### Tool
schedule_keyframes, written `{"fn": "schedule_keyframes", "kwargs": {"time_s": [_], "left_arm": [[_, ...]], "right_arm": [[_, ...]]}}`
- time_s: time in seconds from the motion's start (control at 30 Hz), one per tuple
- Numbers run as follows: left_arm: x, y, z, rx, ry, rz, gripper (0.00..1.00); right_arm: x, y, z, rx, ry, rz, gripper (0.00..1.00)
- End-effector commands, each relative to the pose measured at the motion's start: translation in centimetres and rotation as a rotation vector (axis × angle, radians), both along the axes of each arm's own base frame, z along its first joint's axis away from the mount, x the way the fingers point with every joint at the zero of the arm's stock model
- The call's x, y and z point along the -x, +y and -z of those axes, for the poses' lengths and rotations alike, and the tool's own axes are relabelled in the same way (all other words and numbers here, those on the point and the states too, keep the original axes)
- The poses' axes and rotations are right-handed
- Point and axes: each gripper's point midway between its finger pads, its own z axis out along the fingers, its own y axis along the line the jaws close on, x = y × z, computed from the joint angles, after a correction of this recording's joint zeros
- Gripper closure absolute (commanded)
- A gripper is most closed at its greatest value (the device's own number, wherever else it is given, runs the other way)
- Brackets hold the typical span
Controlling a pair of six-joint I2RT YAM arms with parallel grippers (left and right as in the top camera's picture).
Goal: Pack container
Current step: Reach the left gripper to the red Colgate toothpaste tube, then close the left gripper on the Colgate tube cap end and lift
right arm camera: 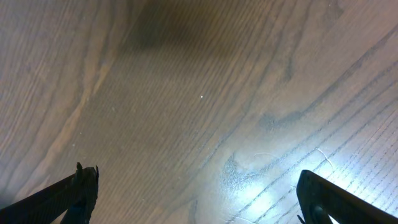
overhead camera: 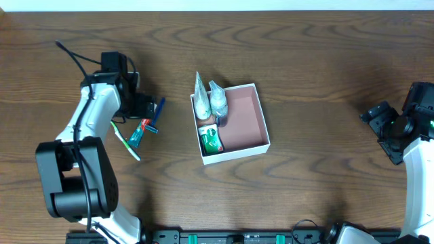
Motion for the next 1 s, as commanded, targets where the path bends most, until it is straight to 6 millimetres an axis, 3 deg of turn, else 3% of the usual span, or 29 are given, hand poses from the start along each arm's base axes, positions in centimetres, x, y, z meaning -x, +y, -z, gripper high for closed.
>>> {"fn": "schedule_keyframes", "kwargs": {"time_s": [0.0,0.1,0.47,0.97], "left_arm": [[-0.6,0.1,0.2,0.001,-0.005,0.006,0.02],[-0.5,-0.9,1.0,0.041,0.011,0.064,0.03],[0.1,-0.8,4.1,0.048,0.091,0.062,0.02],[-1.6,0.3,3.9,0.031,0.019,0.044,0.02]], "right_arm": [[-0.1,-0.3,-0.3,0.012,-0.001,-0.004,0.01],[-0.1,-0.3,-0.3,0.012,-0.001,-0.004,0.01],[-0.1,-0.3,-0.3,0.012,-0.001,-0.004,0.01],[-0.1,-0.3,-0.3,0.012,-0.001,-0.004,0.01]]}}
